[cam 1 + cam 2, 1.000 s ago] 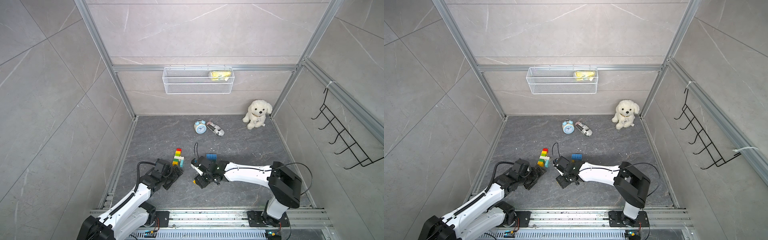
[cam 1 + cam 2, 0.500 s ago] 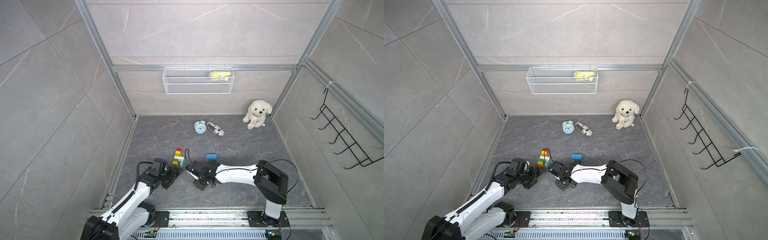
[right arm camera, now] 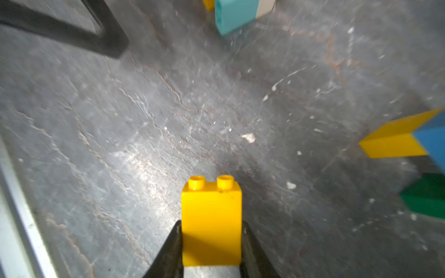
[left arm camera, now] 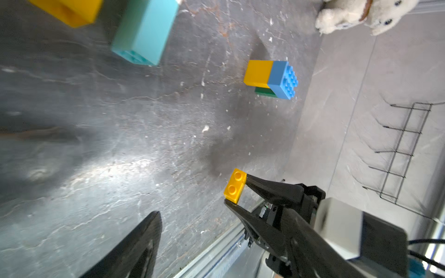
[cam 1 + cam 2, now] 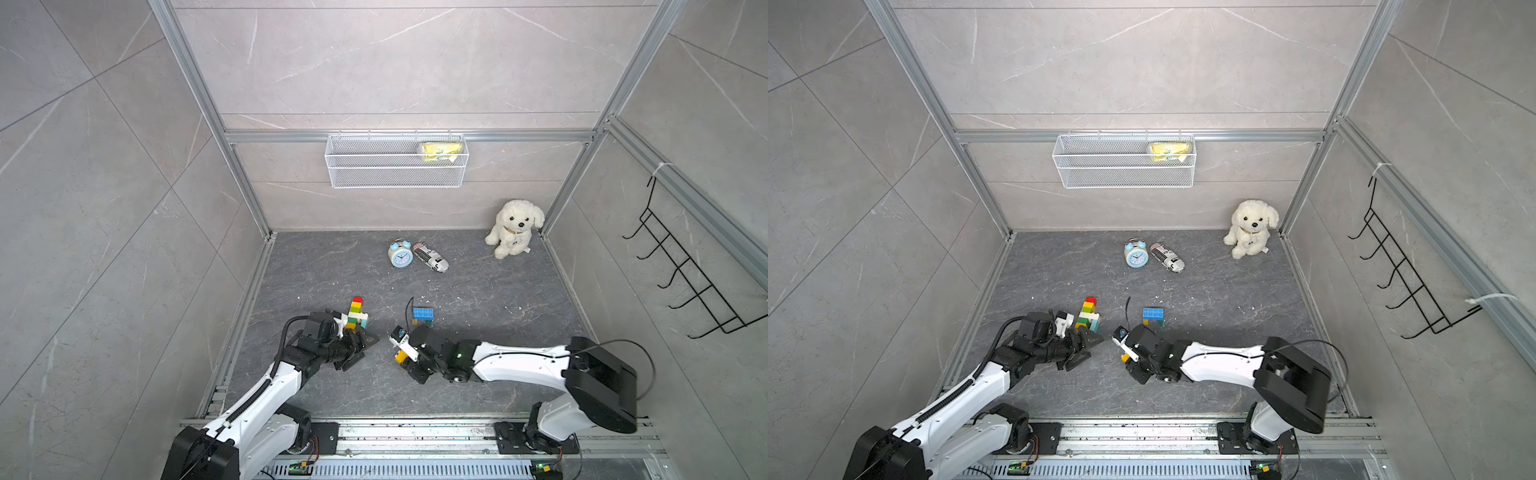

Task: Assemble the letter h with lego
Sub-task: Pick up the lego brick from the center of the board.

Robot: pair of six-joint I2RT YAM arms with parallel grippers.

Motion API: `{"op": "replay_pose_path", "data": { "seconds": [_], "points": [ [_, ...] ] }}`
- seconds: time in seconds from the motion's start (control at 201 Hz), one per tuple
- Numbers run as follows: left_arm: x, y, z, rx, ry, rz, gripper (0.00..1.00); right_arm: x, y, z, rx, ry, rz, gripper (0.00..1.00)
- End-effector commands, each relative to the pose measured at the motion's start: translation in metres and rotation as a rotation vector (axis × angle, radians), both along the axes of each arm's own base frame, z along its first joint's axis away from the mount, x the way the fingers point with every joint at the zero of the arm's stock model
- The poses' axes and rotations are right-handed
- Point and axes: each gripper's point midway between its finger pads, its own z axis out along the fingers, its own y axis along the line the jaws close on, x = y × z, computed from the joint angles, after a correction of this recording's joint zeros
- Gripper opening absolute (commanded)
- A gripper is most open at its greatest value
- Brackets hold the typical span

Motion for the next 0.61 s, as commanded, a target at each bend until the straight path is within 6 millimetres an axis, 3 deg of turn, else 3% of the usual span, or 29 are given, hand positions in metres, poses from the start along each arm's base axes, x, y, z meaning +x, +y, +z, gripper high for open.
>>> {"op": "replay_pose_path", "data": {
  "seconds": [0.0, 0.244, 0.468, 0.602],
  "points": [
    [-0.003, -0.019, 0.027, -0.118, -0.049, -0.083, 0.81, 0.005, 0.012, 0.036, 0.186, -0.066, 0.032, 0.00],
    [-0.018, -0.058, 0.046, -0.133, -0.072, -0.229, 0.78, -0.003, 0.008, 0.050, 0.289, -0.055, 0.082, 0.00],
    [-0.016, -0.075, 0.046, -0.119, -0.055, -0.276, 0.69, -0.007, 0.005, 0.058, 0.317, -0.069, 0.098, 0.00],
    [-0.019, -0.084, 0.044, -0.117, -0.035, -0.312, 0.58, -0.008, 0.006, 0.060, 0.322, -0.065, 0.107, 0.00]
  ]
}}
